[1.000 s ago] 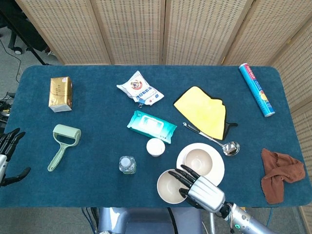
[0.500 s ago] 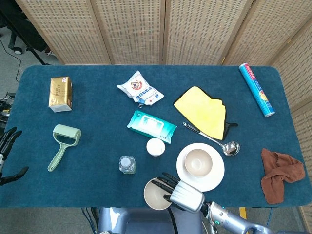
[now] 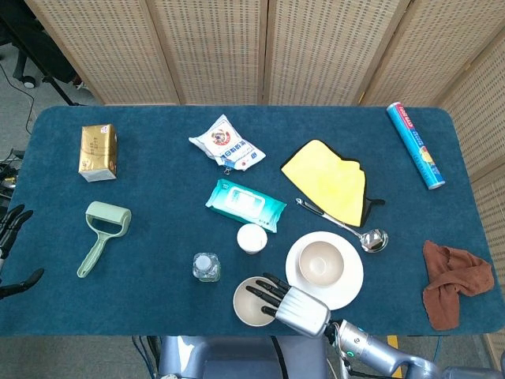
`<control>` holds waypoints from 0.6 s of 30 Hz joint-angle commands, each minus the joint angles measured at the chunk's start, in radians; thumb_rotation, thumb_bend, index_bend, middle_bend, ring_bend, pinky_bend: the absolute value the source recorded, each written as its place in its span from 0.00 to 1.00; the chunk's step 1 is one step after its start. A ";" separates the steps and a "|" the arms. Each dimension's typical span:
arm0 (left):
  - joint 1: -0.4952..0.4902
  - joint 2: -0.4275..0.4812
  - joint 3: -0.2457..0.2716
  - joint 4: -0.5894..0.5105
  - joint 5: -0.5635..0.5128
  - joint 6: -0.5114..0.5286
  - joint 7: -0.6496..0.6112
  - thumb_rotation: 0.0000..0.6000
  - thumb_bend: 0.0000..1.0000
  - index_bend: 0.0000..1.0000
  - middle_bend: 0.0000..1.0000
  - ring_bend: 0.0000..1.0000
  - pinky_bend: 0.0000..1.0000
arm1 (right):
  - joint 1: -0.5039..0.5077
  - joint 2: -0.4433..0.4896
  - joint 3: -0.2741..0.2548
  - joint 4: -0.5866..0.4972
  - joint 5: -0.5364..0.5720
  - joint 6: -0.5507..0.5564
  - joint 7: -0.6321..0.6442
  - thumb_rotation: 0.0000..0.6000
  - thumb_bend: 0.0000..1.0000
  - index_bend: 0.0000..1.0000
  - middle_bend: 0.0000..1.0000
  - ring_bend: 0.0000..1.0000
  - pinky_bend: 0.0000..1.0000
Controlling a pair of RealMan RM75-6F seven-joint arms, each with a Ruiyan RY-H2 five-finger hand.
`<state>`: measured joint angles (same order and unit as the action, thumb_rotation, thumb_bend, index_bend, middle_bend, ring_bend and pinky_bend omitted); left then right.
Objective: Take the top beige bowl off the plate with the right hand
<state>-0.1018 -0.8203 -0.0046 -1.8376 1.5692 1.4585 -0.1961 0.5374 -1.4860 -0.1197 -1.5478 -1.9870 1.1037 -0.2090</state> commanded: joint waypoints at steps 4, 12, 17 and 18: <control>0.001 -0.002 0.001 -0.002 0.001 0.001 0.008 1.00 0.24 0.00 0.00 0.00 0.00 | -0.007 0.043 0.001 -0.042 0.007 0.024 -0.048 1.00 0.65 0.20 0.00 0.00 0.00; 0.001 -0.005 0.003 -0.006 0.003 -0.001 0.023 1.00 0.24 0.00 0.00 0.00 0.00 | -0.017 0.171 0.034 -0.145 -0.012 0.128 -0.080 1.00 0.67 0.19 0.00 0.00 0.00; 0.005 -0.005 0.006 -0.010 0.011 0.006 0.026 1.00 0.24 0.00 0.00 0.00 0.00 | -0.045 0.266 0.098 -0.156 0.032 0.232 -0.093 1.00 0.61 0.12 0.00 0.00 0.00; 0.007 -0.005 0.007 -0.011 0.013 0.009 0.025 1.00 0.24 0.00 0.00 0.00 0.00 | -0.062 0.285 0.124 -0.145 0.060 0.267 -0.108 1.00 0.48 0.08 0.00 0.00 0.00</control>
<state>-0.0962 -0.8257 0.0017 -1.8477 1.5811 1.4659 -0.1707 0.5031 -1.2397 -0.0412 -1.6946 -1.9697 1.3136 -0.2972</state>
